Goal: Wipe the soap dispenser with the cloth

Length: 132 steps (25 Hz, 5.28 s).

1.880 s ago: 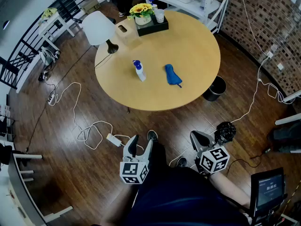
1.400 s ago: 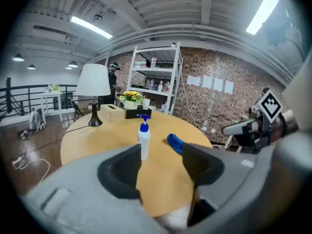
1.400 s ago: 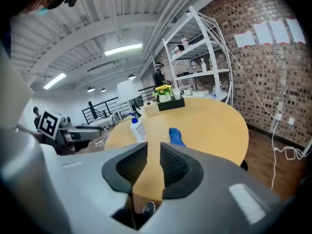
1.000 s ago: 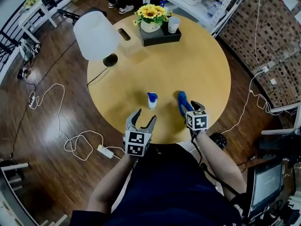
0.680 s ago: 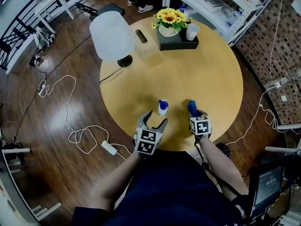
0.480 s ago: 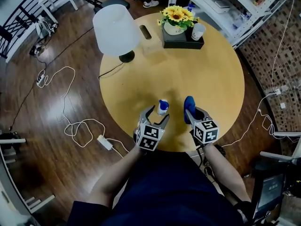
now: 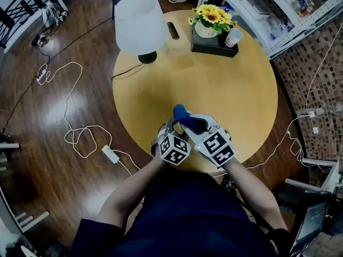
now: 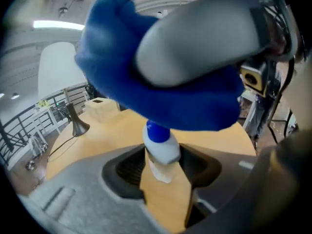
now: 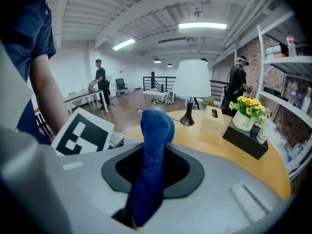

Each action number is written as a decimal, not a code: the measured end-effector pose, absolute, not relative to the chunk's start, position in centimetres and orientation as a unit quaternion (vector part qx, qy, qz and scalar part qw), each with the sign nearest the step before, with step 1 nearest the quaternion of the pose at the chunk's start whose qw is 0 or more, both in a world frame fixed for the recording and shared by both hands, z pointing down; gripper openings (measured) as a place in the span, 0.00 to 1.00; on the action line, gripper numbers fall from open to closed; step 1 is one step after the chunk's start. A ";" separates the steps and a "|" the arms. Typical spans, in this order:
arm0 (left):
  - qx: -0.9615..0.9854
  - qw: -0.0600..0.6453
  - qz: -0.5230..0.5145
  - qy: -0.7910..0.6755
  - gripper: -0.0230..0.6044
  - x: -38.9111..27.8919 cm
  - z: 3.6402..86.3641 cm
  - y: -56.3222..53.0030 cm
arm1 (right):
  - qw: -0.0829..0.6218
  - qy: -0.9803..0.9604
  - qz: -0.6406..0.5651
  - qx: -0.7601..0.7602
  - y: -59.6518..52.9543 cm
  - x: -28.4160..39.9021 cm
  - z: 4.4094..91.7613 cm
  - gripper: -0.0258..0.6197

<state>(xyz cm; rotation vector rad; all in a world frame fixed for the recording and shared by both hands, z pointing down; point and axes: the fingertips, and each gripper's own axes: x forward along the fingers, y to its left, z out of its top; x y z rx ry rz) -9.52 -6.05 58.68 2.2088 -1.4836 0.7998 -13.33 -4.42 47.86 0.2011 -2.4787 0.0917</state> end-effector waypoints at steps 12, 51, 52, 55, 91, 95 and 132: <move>0.797 0.177 0.274 -0.509 0.37 -9.3 58.7 -6.5 | 0.307 -0.926 0.153 0.160 -9.9 -11.0 48.9 0.19; 0.818 0.126 0.415 -0.379 0.34 -10.2 58.2 -4.7 | 0.234 -0.921 0.295 0.101 -4.4 -7.7 53.4 0.19; 0.816 0.130 0.414 -0.383 0.34 -10.2 58.2 -4.7 | 0.235 -0.920 0.294 0.107 -4.8 -7.7 53.6 0.19; 0.810 0.141 0.404 -0.400 0.34 -10.0 58.2 -4.6 | 0.242 -0.918 0.286 0.128 -6.8 -8.4 54.1 0.19; 0.762 0.218 0.359 -0.492 0.34 -11.0 58.6 -2.3 | 0.309 -0.860 0.344 0.214 -6.6 -4.6 57.9 0.19; 0.780 0.199 0.372 -0.463 0.35 -9.4 59.1 -1.6 | 0.305 -0.864 0.343 0.209 -5.9 -6.3 58.0 0.19; 0.830 0.083 0.416 -0.362 0.35 -9.5 57.5 -5.7 | 0.232 -0.881 0.321 0.259 -7.0 -7.1 54.7 0.19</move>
